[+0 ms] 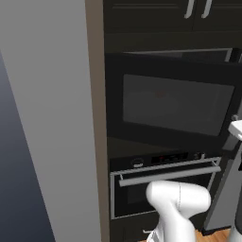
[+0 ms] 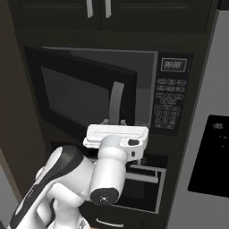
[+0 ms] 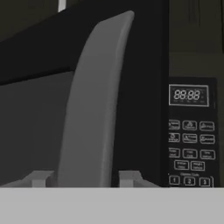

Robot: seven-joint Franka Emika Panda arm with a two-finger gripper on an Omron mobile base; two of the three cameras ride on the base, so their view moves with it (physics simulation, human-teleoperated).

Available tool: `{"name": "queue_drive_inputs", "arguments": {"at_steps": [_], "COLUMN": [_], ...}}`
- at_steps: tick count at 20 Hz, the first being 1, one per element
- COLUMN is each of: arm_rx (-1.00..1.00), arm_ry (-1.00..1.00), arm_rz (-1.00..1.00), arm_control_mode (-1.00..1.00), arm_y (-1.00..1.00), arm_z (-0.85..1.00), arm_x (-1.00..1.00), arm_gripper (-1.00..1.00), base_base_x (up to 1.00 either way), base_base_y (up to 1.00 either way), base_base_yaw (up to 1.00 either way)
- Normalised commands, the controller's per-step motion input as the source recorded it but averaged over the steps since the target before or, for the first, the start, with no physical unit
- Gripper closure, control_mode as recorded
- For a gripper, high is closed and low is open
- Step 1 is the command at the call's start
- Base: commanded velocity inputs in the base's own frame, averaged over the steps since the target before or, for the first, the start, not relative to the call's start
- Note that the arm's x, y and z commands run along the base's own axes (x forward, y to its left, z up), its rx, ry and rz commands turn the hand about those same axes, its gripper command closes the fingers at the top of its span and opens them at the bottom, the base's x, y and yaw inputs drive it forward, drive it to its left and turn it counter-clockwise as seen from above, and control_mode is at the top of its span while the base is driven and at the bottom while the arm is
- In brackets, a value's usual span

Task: Open the microwave door.

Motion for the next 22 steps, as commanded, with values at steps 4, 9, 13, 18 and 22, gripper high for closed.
{"name": "queue_drive_inputs", "arguments": {"at_steps": [4, 9, 13, 18, 22], "arm_rx": [0.00, 0.00, 0.05, 0.15, 0.32], "arm_ry": [0.00, -0.03, -0.09, 0.14, 0.44], "arm_rz": [0.00, -0.03, -0.08, 0.06, 0.12], "arm_control_mode": [-1.00, -1.00, -1.00, -1.00, -1.00], "arm_y": [0.11, 0.01, -0.30, -0.32, -0.08], "arm_z": [0.15, 0.15, 0.22, 0.22, 0.00], "arm_x": [-0.98, -0.99, -0.99, -0.11, 0.17], "arm_gripper": [-1.00, -1.00, -1.00, -1.00, -1.00], "base_base_x": [0.00, 0.00, 0.00, 0.00, 0.00], "base_base_y": [0.00, 0.00, 0.00, 0.00, 0.00], "base_base_yaw": [0.00, 0.00, 0.00, 0.00, 0.00]}}
